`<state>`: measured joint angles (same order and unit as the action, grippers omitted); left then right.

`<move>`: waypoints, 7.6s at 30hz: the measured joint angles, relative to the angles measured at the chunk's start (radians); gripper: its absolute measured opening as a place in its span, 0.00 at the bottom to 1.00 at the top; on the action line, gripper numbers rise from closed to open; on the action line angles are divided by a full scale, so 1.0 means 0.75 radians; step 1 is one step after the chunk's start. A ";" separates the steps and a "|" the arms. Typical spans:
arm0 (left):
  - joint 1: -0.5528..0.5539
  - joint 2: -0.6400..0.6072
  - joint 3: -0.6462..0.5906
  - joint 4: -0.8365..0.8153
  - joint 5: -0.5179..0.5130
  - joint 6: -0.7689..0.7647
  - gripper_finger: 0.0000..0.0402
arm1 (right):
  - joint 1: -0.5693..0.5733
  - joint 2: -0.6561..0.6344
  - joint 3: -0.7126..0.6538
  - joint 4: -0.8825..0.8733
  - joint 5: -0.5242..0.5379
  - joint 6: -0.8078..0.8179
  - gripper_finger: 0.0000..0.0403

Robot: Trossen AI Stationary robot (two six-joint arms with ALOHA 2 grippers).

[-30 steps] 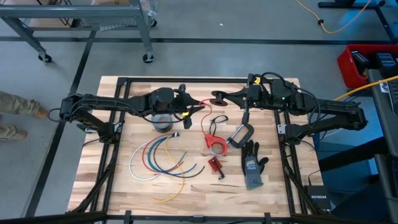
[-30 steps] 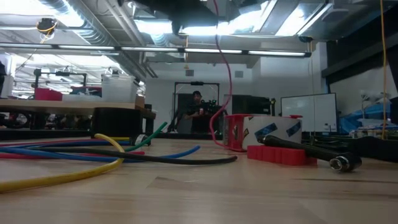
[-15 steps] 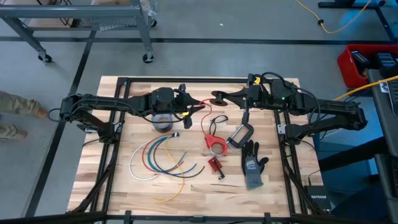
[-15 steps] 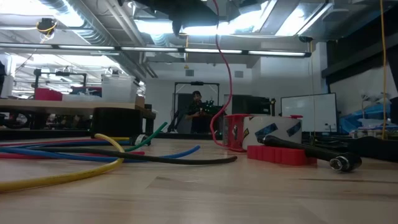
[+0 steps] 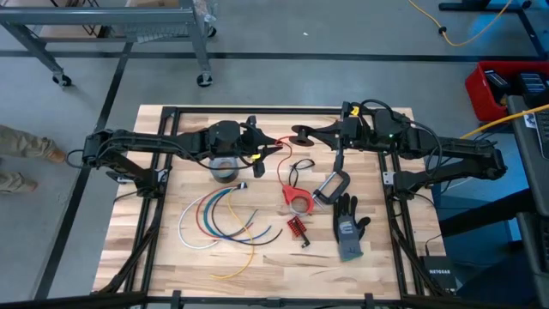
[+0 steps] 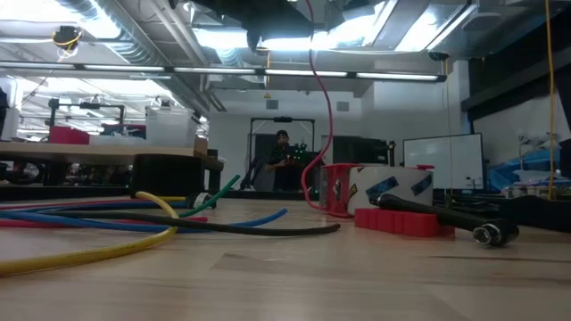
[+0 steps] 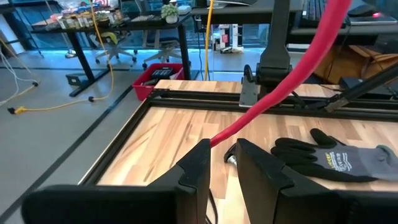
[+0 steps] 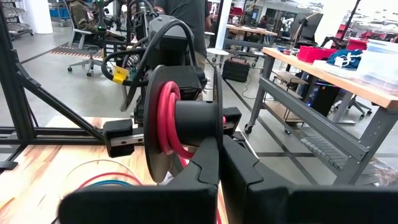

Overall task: Coil cords
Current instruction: Coil the red wire onto the spool

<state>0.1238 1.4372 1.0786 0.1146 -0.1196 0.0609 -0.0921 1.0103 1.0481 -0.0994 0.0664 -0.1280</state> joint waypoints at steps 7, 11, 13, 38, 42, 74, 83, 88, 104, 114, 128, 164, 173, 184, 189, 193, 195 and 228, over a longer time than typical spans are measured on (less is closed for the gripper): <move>0.001 -0.001 0.000 0.002 0.000 0.044 0.18 | 0.000 0.000 0.000 -0.001 0.000 0.000 0.01; 0.001 -0.002 0.000 0.002 0.000 0.100 0.18 | 0.000 0.000 0.000 -0.001 0.000 0.000 0.01; 0.001 -0.002 0.000 0.002 0.000 0.062 0.18 | 0.000 0.000 0.000 -0.001 0.000 0.000 0.01; -0.026 -0.001 0.000 -0.005 -0.030 0.070 0.26 | 0.000 0.000 0.000 -0.001 0.000 -0.001 0.01; -0.025 -0.001 0.000 -0.005 -0.031 0.070 0.12 | 0.000 0.000 0.000 0.001 0.000 -0.001 0.01; -0.038 0.209 -0.001 0.130 -0.027 -0.668 0.00 | 0.001 0.391 0.000 0.387 0.472 -0.185 0.01; -0.038 0.210 -0.001 0.111 0.125 -0.880 0.00 | 0.002 0.490 0.000 0.367 0.590 -0.351 0.01; -0.038 0.210 -0.001 0.108 0.206 -0.887 0.00 | 0.002 0.508 0.000 0.303 0.609 -0.399 0.01; 0.006 0.210 -0.001 0.029 0.348 -1.030 0.00 | 0.001 0.509 0.001 0.127 0.621 -0.401 0.01; 0.044 0.210 -0.001 0.020 0.321 -1.084 0.00 | -0.001 0.517 0.001 0.124 0.508 -0.381 0.01; 0.048 0.209 -0.001 -0.054 0.155 -1.027 0.00 | 0.001 0.570 0.001 0.174 0.518 -0.350 0.01; 0.051 0.100 0.001 -0.129 -0.094 -0.804 0.00 | -0.001 0.376 -0.001 -0.007 0.320 -0.121 0.01; 0.057 0.099 0.001 -0.212 -0.099 -0.815 0.00 | 0.002 0.368 -0.001 -0.033 0.136 -0.098 0.01; 0.026 0.105 0.001 -0.199 -0.089 -0.895 0.00 | 0.000 0.368 -0.001 0.170 0.251 -0.055 0.01; 0.014 0.122 0.001 -0.141 -0.090 -0.907 0.00 | 0.000 0.376 -0.001 0.292 0.325 -0.040 0.01; -0.005 0.129 0.001 -0.075 -0.090 -0.903 0.00 | 0.000 0.383 0.000 0.305 0.413 -0.043 0.01; -0.012 0.131 0.000 -0.051 -0.090 -0.905 0.00 | 0.000 0.386 0.000 0.304 0.449 -0.043 0.01; 0.016 0.131 0.000 0.068 0.197 -1.123 0.00 | 0.001 0.554 0.001 0.230 0.740 -0.167 0.01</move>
<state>0.1357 1.5352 1.0786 0.1654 0.0280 -0.7816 -0.0914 1.4256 1.0489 0.0733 0.6217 -0.2532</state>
